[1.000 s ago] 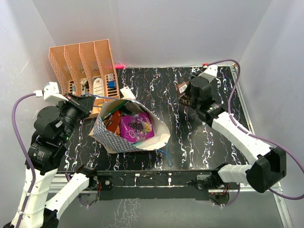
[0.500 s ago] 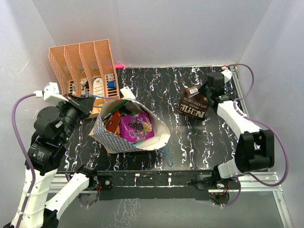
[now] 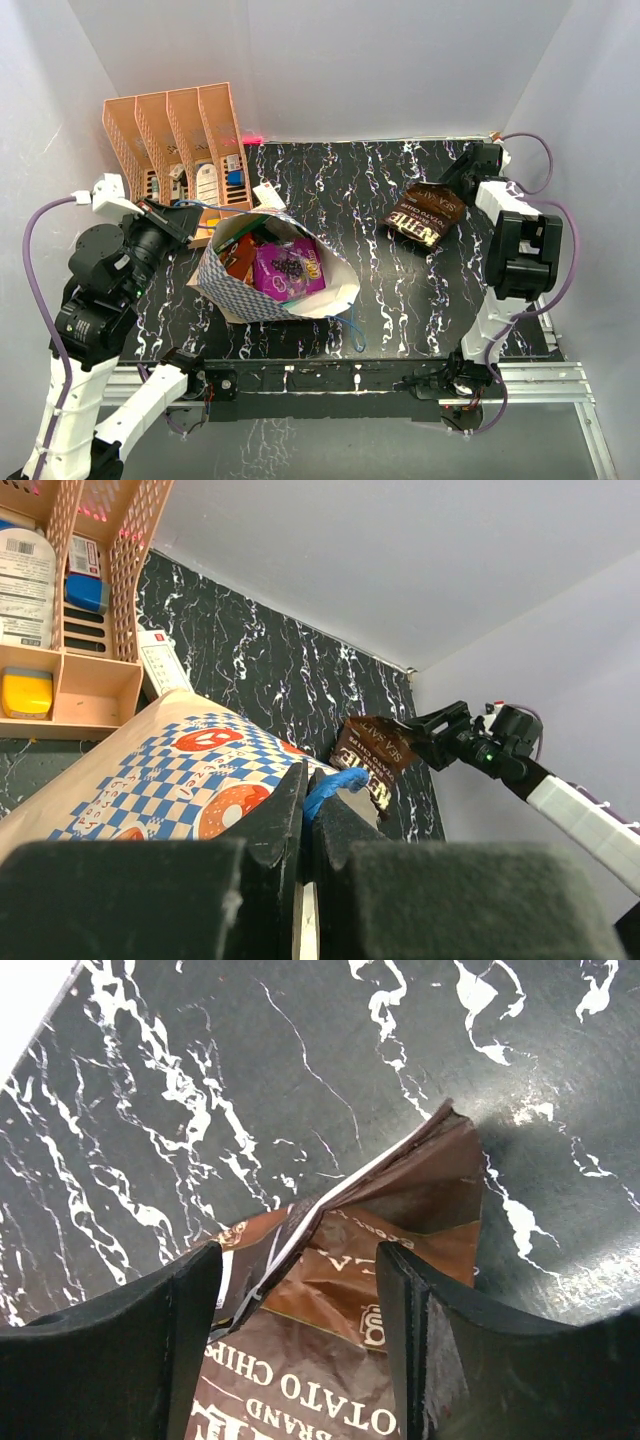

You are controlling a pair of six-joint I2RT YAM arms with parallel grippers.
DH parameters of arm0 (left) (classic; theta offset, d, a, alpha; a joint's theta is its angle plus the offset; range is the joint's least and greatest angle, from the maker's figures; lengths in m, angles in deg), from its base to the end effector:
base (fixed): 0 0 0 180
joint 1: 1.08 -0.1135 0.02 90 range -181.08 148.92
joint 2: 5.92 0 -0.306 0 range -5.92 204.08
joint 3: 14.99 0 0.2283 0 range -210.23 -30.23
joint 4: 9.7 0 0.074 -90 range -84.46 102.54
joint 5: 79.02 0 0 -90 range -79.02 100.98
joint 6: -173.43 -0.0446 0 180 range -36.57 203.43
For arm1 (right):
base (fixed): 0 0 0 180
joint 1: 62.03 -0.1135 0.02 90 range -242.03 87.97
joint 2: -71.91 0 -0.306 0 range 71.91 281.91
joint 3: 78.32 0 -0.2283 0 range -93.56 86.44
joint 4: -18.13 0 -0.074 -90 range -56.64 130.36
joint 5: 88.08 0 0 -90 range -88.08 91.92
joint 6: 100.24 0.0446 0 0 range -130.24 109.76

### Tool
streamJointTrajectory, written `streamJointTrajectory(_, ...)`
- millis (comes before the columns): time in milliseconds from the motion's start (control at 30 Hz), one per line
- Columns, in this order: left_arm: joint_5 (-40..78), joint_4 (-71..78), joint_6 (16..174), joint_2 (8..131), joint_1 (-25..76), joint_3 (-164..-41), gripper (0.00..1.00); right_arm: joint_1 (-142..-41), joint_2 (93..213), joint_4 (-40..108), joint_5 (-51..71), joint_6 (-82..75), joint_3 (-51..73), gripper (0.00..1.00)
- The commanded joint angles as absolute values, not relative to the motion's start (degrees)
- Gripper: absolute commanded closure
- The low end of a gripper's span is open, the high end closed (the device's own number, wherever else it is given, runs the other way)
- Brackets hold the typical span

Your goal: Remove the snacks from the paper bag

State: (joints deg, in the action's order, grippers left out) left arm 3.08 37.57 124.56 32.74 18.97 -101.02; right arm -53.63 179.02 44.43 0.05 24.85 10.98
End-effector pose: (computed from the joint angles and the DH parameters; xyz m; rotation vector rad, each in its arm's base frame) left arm 0.0527 -0.0127 0.4728 -0.4046 1.5648 -0.7261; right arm 0.4115 -0.0622 0.2610 0.8764 2.1524 0.1979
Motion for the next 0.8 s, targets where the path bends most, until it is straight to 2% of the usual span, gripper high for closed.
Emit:
streamJointTrajectory(0,4.2,36.7,124.4,32.6,18.9,-103.7,1.0,-53.3,178.2,49.7,6.1,21.4,7.8,0.33)
streamJointTrajectory(100,5.5,36.5,124.4,32.7,18.9,-103.2,1.0,-53.3,172.6,48.1,5.9,22.0,12.0,0.23)
streamJointTrajectory(133,5.9,36.6,124.4,32.8,18.9,-103.1,1.0,-53.3,170.0,48.1,4.6,21.9,12.7,0.12)
streamJointTrajectory(200,6.4,36.9,124.5,32.8,18.9,-102.9,1.0,-53.2,167.3,49.2,0.7,20.5,13.0,0.03)
streamJointTrajectory(433,8.6,35.7,126.4,32.7,18.8,-102.0,1.0,-53.2,162.5,51.7,0.6,18.9,10.9,0.02)
streamJointTrajectory(567,9.2,36.2,126.4,33.2,18.9,-102.8,1.0,-54.4,159.8,51.6,9.8,21.6,13.0,0.02)
streamJointTrajectory(667,9.5,35.9,125.9,33.0,18.9,-102.2,1.0,-59.8,156.3,48.1,18.7,24.3,17.7,0.02)
streamJointTrajectory(767,10.3,35.7,124.7,32.7,18.9,-101.4,1.0,-70.0,152.7,48.2,21.6,25.4,18.2,0.02)
